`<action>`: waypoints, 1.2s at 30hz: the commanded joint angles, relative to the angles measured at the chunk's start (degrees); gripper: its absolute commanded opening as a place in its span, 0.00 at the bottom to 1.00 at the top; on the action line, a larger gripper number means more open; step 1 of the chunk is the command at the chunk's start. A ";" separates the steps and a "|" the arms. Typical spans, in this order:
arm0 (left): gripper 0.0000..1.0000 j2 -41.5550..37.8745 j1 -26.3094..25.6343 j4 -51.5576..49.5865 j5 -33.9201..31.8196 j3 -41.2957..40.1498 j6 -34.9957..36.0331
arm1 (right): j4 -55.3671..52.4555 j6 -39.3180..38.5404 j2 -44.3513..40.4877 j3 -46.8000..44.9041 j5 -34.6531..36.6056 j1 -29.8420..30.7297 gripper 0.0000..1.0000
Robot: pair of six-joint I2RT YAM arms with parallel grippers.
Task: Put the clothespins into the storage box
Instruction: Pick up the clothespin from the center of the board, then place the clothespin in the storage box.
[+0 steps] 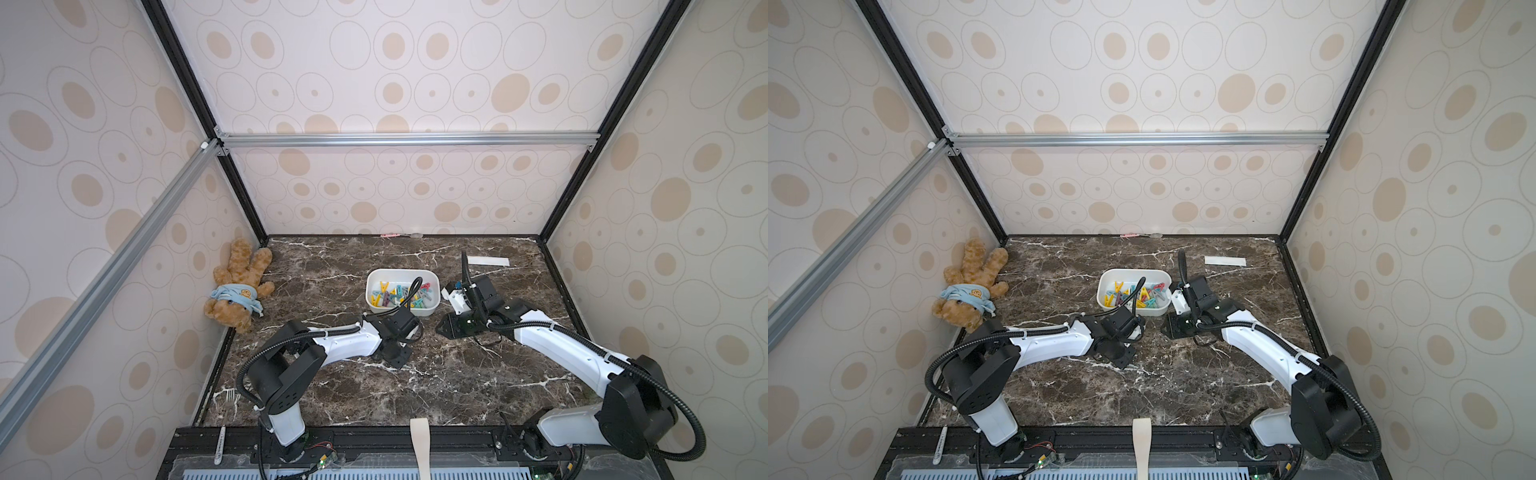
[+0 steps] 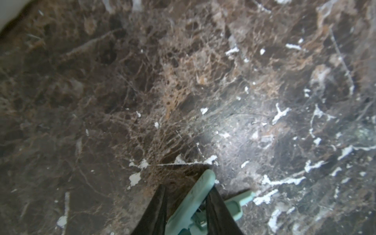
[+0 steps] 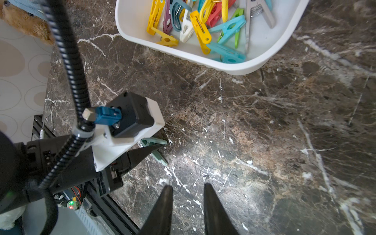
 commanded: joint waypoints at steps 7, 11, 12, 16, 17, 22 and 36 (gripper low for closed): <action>0.20 1.27 -0.80 -0.58 -2.18 1.54 -0.27 | 0.59 -0.41 0.25 -0.58 1.12 0.35 0.28; 0.14 1.61 -0.78 -0.77 -2.18 1.64 -0.94 | 0.58 -0.50 0.36 -0.38 1.21 0.35 0.28; 0.12 1.65 -0.78 -0.82 -2.28 1.54 -1.15 | 0.65 -0.50 0.36 -0.38 1.25 0.35 0.28; 0.03 0.98 -0.82 -1.24 -3.69 0.95 -2.79 | 1.26 -0.43 0.58 -0.71 1.48 0.35 0.28; 0.01 0.45 -0.70 -1.13 -3.71 0.64 -3.33 | 1.22 -0.38 0.74 -0.57 1.55 0.35 0.28; 0.00 -4.48 -0.31 0.99 -1.54 -1.79 -6.11 | 0.28 -0.84 0.87 1.04 1.71 0.35 0.28; 0.00 -15.71 13.69 0.46 11.47 6.35 -9.98 | 0.08 1.30 0.02 4.36 4.37 0.31 0.28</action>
